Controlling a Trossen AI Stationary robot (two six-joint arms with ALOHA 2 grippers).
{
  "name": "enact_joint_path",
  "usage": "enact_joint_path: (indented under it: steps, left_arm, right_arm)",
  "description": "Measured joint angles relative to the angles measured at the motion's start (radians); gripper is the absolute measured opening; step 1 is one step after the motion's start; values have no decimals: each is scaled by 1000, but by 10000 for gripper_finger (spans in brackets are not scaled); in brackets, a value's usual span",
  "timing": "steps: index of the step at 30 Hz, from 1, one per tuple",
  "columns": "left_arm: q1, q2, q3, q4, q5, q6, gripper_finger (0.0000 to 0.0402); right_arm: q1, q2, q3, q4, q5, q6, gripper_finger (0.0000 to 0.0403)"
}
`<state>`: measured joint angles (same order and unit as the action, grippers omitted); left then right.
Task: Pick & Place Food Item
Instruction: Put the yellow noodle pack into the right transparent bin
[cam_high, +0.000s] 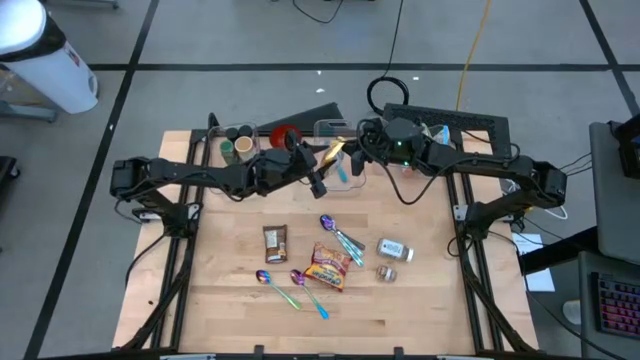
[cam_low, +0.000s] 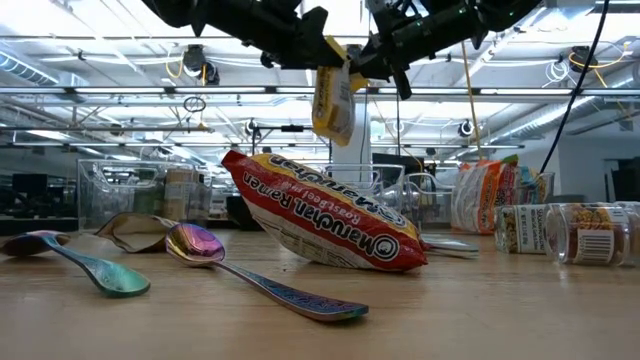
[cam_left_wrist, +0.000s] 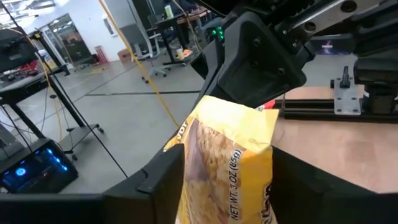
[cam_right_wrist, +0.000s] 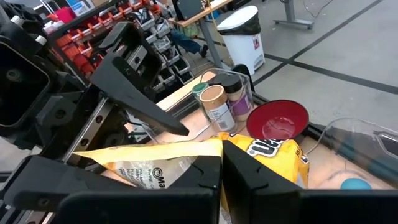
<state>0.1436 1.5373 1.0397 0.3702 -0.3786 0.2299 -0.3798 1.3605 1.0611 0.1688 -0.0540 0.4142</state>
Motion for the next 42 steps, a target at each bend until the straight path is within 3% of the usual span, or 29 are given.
enact_joint_path:
  steps: [20, 29, 34, 42]
  left_arm:
    - [0, 0, 0, 2, -76, 1, 103]
    - [0, 0, 0, 1, -70, 18, 15]
    - [-3, -1, 0, -3, -67, 46, 8]
    - [0, -27, 0, -57, -48, 86, 3]
  right_arm:
    - [0, 0, 0, -11, 1, -47, 0]
    - [0, 0, 0, -15, -21, -129, 4]
    - [-2, -8, 0, -46, -76, -176, 38]
    - [0, -103, 2, -119, -84, -337, 132]
